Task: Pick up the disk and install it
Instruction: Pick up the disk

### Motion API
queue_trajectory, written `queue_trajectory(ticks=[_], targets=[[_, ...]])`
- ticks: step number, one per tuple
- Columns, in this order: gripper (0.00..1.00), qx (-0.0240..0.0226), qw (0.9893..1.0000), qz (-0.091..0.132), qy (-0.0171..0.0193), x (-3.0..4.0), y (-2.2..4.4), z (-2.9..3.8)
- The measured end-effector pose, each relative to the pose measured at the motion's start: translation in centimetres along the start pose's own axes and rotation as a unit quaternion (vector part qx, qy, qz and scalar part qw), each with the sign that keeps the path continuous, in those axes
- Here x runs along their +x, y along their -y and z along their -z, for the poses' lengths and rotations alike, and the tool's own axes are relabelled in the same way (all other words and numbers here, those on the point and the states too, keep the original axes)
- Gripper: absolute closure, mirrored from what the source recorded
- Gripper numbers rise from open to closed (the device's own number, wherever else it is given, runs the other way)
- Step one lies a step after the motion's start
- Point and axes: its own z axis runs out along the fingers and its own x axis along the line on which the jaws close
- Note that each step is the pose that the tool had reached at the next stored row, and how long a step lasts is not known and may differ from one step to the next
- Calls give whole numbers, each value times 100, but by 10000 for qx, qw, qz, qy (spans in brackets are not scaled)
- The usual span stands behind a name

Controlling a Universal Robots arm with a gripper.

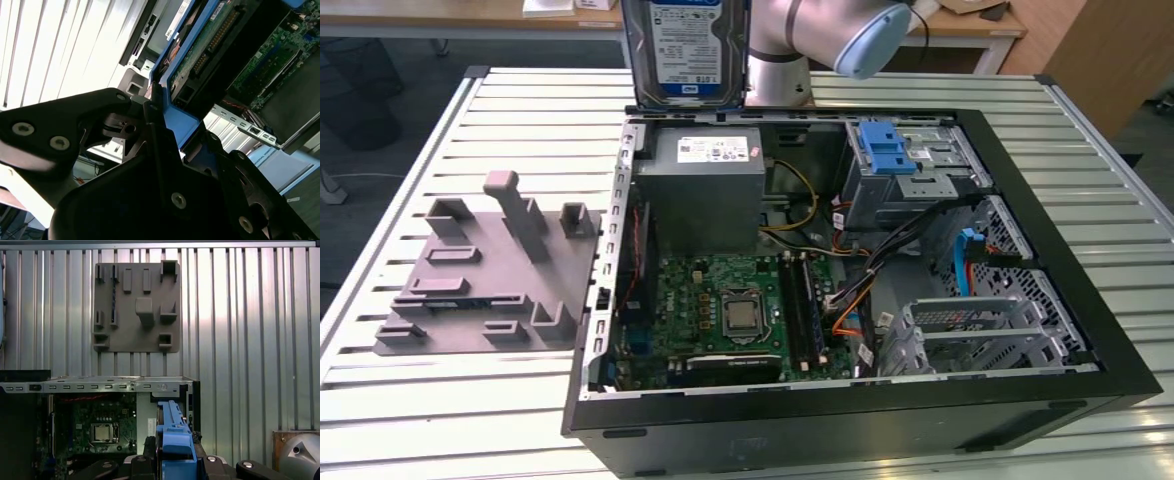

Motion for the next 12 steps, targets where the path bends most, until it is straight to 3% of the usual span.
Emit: queue_trajectory(ticks=[4,12], targets=[[64,0,10000,0,0,35,23,1],[64,0,10000,0,0,266,33,2]])
